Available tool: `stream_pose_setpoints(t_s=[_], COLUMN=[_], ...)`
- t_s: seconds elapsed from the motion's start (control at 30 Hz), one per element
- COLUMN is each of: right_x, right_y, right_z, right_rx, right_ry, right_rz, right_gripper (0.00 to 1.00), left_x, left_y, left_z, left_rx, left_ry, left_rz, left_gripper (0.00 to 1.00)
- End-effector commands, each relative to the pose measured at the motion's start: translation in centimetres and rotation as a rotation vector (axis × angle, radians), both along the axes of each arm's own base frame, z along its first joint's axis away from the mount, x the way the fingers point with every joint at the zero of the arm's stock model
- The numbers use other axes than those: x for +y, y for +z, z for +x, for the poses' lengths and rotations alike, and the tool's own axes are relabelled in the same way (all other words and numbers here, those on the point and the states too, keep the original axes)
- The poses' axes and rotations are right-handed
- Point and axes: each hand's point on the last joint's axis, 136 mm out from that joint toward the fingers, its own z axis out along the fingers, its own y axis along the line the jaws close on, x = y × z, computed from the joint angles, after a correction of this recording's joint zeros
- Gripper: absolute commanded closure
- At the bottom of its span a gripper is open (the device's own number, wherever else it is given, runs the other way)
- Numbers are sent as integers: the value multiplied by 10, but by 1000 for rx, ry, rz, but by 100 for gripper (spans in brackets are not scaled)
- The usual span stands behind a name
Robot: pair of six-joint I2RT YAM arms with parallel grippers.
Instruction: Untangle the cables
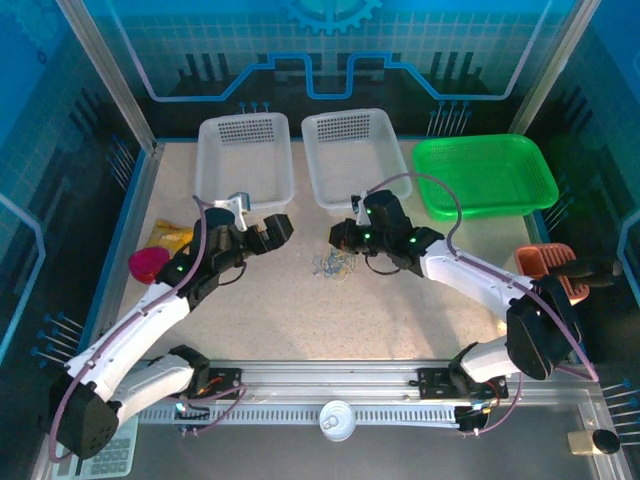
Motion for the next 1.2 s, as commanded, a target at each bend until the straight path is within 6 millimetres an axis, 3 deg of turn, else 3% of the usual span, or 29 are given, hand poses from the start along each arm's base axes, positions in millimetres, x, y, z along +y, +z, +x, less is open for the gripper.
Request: stream_pose_setpoints(t_s=[0.0, 0.3, 0.4, 0.5, 0.7, 1.17], right_x=[14, -1, -7, -13, -23, -31], right_y=[60, 79, 85, 78, 78, 73], right_z=[10, 29, 32, 32, 32, 31], right_rx=[-68, -70, -79, -65, -59, -38], right_ry=[2, -148, -184, -215, -256, -284], right_rz=[184, 408, 447, 449, 491, 552], right_gripper=[100, 100, 100, 100, 100, 100], left_x=[-18, -36, -41, -46, -56, -89], left_y=[28, 52, 55, 54, 47, 37], left_z=[-9, -23, -27, -27, -24, -19], left_rx=[-51, -82, -78, -67, -43, -11], left_ry=[-89, -185, -213, -234, -255, -307], left_rz=[-113, -291, -342, -376, -405, -399], left_gripper=[1, 1, 7, 16, 24, 20])
